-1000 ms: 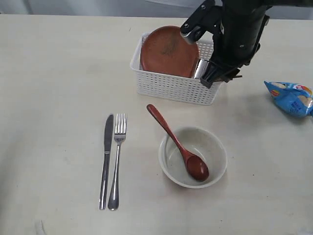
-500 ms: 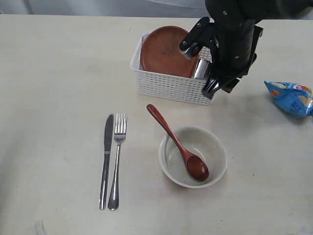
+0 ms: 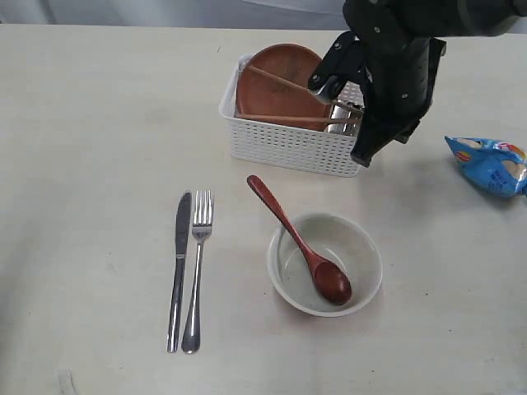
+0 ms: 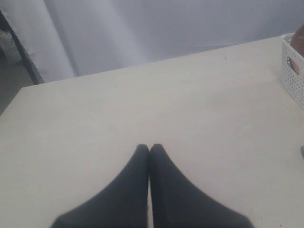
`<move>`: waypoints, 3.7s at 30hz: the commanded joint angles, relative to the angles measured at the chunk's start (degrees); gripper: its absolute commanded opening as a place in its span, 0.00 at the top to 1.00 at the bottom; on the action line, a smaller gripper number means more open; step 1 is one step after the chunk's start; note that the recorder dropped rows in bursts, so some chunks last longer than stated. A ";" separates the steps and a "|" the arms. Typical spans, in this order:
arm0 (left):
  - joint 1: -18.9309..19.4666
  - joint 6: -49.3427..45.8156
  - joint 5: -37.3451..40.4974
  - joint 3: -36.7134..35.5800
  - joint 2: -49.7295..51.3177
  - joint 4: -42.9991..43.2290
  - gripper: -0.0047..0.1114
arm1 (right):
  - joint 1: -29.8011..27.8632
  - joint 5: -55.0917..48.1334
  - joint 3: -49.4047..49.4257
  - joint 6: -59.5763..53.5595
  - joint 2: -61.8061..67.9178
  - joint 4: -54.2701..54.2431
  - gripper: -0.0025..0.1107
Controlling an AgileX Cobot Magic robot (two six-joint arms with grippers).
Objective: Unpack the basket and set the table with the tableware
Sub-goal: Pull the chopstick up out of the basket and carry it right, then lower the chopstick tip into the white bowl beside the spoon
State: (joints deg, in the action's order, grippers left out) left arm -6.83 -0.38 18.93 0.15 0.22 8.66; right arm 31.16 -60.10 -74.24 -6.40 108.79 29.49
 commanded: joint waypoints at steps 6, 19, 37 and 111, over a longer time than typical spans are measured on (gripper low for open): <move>-0.40 0.38 -0.58 -0.15 -0.22 0.26 0.96 | 0.45 -2.26 -0.27 -0.65 -2.95 1.26 0.92; -0.40 0.38 -0.58 -0.15 -0.22 0.26 0.96 | 7.29 -9.61 -0.27 -2.29 -4.07 9.02 0.92; -0.40 0.38 -0.58 -0.15 -0.22 0.26 0.96 | 7.78 -9.86 -0.27 3.26 -12.61 8.89 0.92; -0.40 0.38 -0.58 -0.15 -0.22 -0.29 0.96 | 18.59 15.27 47.39 36.52 -46.28 -43.53 0.98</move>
State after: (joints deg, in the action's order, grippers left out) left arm -6.83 -0.38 18.93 0.15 0.22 8.65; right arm 49.64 -46.27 -27.53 30.90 61.99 -13.69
